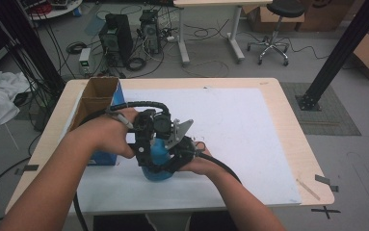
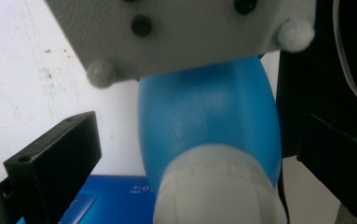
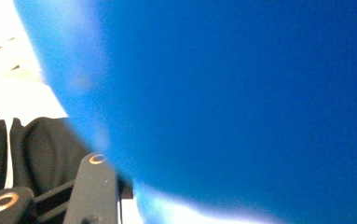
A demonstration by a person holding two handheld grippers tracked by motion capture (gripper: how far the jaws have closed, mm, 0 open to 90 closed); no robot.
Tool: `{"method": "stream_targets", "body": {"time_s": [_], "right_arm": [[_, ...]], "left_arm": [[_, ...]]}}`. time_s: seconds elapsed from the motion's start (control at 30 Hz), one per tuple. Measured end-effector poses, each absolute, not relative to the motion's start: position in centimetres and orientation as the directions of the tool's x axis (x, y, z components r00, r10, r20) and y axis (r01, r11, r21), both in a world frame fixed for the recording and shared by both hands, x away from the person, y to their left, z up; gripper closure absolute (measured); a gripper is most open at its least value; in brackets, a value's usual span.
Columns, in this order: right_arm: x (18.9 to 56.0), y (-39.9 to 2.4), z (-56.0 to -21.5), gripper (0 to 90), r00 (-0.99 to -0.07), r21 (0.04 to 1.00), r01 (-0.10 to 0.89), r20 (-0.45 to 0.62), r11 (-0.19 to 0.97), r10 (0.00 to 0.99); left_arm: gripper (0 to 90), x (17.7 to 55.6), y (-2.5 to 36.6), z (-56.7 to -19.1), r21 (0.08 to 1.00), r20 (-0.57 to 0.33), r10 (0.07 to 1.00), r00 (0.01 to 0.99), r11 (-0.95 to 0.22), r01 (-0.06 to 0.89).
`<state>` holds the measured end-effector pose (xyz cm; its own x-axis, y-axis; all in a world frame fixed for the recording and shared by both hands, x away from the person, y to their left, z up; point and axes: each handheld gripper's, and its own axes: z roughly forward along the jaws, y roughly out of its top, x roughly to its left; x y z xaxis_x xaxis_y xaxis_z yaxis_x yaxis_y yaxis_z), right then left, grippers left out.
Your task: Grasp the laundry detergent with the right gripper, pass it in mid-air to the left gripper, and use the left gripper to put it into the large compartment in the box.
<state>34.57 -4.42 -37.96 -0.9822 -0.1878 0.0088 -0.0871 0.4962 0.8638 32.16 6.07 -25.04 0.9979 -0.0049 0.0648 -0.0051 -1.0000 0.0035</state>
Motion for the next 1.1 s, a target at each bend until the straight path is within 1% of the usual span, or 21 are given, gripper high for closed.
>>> {"method": "stream_targets", "body": {"time_s": [0.3,0.33,0.53,0.77,0.97,1.1], "right_arm": [[34.37,-4.04,-37.48,46.8,-0.981,0.874,-0.105,-0.013,0.473,-0.195],[34.36,-4.0,-37.44,46.8,-0.98,0.873,-0.108,-0.013,0.476,-0.197],[34.27,-3.93,-37.44,46.8,-0.981,0.872,-0.098,-0.004,0.48,-0.193],[34.38,-3.89,-37.47,46.7,-0.981,0.872,-0.108,-0.014,0.477,-0.195],[34.21,-3.84,-37.51,46.8,-0.981,0.869,-0.102,-0.008,0.484,-0.194],[34.15,-3.81,-37.45,46.7,-0.981,0.87,-0.098,-0.003,0.484,-0.194]], "left_arm": [[0.1,32.21,6.18,-25.6,-0.001,0.068,0.015,0.998,-1.0,0.015],[0.1,32.16,6.18,-25.65,0.011,0.068,0.026,0.997,-1.0,0.025],[0.6,32.09,6.23,-25.69,0.006,0.077,0.033,0.997,-0.999,0.032],[5.0,32.09,6.29,-25.76,-0.001,0.074,0.038,0.997,-0.999,0.038],[12.1,32.12,6.17,-25.71,-0.013,0.068,0.024,0.997,-1.0,0.025],[15.1,32.02,6.12,-25.63,-0.011,0.065,0.022,0.998,-1.0,0.023]]}}
